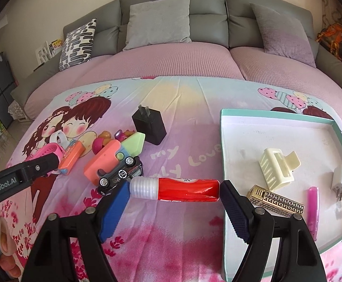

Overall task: Organize rigid objects
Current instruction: 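Carry the watch band with the left tool while the right tool carries the bottle over the tray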

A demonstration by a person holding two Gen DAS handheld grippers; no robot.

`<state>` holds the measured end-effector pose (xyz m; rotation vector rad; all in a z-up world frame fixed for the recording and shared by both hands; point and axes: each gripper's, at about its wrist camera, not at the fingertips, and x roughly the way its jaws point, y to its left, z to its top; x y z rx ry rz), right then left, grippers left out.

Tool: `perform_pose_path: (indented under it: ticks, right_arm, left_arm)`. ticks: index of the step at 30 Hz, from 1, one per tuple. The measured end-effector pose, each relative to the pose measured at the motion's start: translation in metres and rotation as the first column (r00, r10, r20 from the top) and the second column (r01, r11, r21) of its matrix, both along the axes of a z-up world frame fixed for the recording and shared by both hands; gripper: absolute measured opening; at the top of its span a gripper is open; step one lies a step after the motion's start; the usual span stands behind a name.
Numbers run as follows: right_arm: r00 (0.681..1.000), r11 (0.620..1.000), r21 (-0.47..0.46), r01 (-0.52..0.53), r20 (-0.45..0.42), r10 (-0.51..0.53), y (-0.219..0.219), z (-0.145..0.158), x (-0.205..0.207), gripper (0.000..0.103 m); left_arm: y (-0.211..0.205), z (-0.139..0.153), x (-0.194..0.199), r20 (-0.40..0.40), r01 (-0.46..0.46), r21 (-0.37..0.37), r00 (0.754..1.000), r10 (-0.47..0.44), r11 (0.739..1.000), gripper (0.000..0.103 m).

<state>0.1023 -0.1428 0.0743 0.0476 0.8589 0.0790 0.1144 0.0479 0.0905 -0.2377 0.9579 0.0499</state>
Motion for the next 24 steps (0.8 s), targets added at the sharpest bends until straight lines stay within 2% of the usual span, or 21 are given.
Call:
perform_pose_path:
  ticks: [13,24]
  right_arm:
    - [0.991,0.991,0.027,0.131,0.018,-0.131,-0.061,0.019,-0.008,0.081]
    - [0.952,0.952,0.019,0.304,-0.037,-0.303,-0.134,0.011,-0.018,0.081]
  left_arm:
    - [-0.066,0.023,-0.007,0.046,0.14,0.016,0.989,-0.141,0.99,0.065]
    - [-0.149,0.026,-0.013,0.025,0.313,0.05,0.949,-0.315,0.948,0.065]
